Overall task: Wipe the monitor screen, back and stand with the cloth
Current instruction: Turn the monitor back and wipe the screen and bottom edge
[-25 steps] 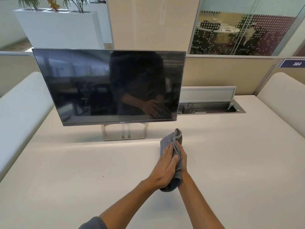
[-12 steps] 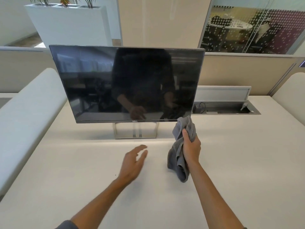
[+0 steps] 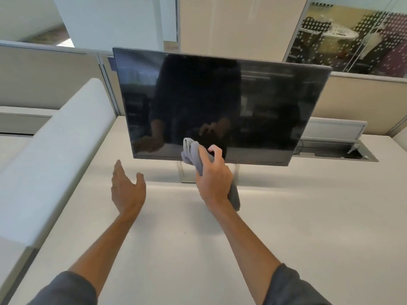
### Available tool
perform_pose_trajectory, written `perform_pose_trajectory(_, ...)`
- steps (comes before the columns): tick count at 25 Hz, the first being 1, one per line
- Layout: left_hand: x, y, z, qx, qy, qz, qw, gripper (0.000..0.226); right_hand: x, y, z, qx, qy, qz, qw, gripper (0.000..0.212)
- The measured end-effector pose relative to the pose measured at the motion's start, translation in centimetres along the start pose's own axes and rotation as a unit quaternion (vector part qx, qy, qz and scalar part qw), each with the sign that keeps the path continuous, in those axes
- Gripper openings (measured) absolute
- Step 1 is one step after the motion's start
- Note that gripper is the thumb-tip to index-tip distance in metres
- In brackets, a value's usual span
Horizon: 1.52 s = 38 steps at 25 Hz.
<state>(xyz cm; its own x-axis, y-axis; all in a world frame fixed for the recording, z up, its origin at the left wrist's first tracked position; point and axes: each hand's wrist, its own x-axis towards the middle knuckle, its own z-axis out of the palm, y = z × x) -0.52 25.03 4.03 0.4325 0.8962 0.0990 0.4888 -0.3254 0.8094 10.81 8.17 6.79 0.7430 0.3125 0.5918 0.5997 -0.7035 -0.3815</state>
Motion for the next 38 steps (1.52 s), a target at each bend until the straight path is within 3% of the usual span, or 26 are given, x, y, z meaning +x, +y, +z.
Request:
perform_pose_trajectory(6,4.1,-0.6,0.1,-0.028,-0.095,0.07,0.993,0.05,0.1,-6.7,6.5,-0.062,-0.047,-0.097,0.992,0.054)
perform_pose_trajectory(12,4.0,-0.5,0.2,-0.06,-0.073,0.078,0.992,0.05,-1.4,-10.2,9.2,-0.087,-0.164,-0.108,0.977,0.063)
perform_pose_trajectory(19,3.8,-0.3,0.1,-0.046,-0.056,0.08,0.994,0.046,0.2,-10.3,7.3,-0.184,-0.209,-0.177,0.944,0.059)
perform_pose_trajectory(28,2.3,1.5,1.6,0.025,-0.018,0.011,0.999,0.057,2.0,-6.4,3.1,-0.207,-0.258,-0.135,0.934,0.048)
perform_pose_trajectory(31,0.4,2.7,3.7,0.033,-0.014,-0.065,0.997,0.067,2.5,-3.9,1.5,-0.194,-0.266,-0.1,0.939,0.044)
perform_pose_trajectory(34,-1.6,4.5,6.2,-0.04,-0.048,-0.127,0.99,0.055,2.7,-1.5,0.0,-0.192,-0.272,-0.084,0.939,0.045)
perform_pose_trajectory(38,-3.6,7.1,8.9,-0.176,-0.102,-0.132,0.97,0.044,2.9,2.0,-1.8,-0.177,-0.29,-0.061,0.939,0.05)
